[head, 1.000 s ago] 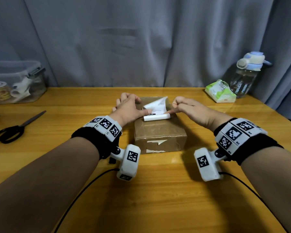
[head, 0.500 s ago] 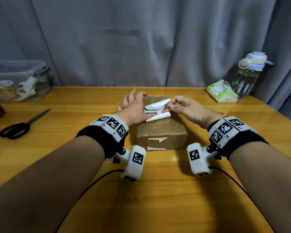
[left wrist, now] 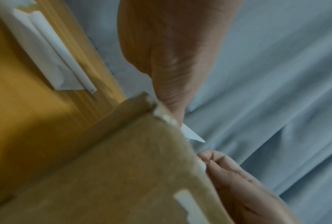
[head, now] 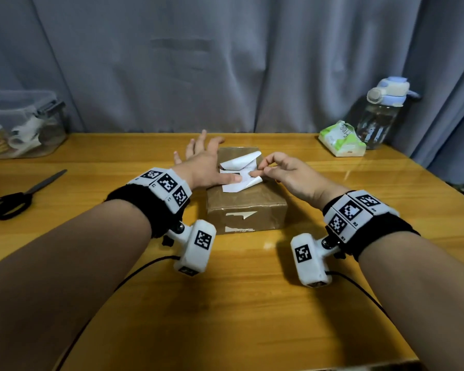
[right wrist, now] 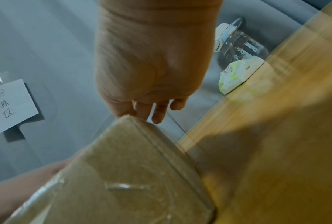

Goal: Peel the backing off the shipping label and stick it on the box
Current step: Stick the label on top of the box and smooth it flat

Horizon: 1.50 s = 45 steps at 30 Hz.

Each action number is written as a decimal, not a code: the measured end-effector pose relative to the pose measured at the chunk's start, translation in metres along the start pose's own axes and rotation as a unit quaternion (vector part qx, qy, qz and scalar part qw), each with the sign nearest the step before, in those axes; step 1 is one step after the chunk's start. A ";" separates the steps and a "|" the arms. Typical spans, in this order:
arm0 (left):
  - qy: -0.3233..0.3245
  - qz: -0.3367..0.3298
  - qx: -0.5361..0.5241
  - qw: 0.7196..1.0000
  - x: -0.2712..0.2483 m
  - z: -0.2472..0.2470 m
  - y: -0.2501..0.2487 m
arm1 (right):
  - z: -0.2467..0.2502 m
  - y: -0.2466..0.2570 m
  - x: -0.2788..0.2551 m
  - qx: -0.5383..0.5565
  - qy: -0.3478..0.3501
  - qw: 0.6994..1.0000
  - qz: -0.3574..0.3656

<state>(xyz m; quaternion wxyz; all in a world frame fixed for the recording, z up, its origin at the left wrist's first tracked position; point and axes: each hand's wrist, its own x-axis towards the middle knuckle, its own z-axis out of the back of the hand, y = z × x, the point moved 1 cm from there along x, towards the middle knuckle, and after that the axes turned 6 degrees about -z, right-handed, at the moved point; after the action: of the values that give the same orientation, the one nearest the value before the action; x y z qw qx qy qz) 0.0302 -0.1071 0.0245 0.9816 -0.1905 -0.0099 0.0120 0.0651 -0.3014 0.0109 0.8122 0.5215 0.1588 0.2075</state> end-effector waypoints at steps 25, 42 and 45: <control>-0.014 -0.241 0.129 0.962 -0.014 0.006 -0.009 | -0.001 0.002 0.010 0.032 -0.077 0.994 -0.074; 0.055 -0.113 0.001 0.992 -0.022 -0.002 -0.012 | -0.002 0.001 -0.002 0.002 -0.065 0.995 -0.080; 0.066 -0.138 0.031 0.988 -0.020 -0.008 -0.014 | -0.002 0.001 -0.003 -0.001 -0.070 0.994 -0.079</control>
<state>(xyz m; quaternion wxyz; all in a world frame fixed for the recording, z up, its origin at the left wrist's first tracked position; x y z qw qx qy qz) 0.0110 -0.1235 0.0222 0.9777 -0.1572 0.0287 -0.1361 0.0613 -0.3006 0.0110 0.8358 0.5195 0.1422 0.1060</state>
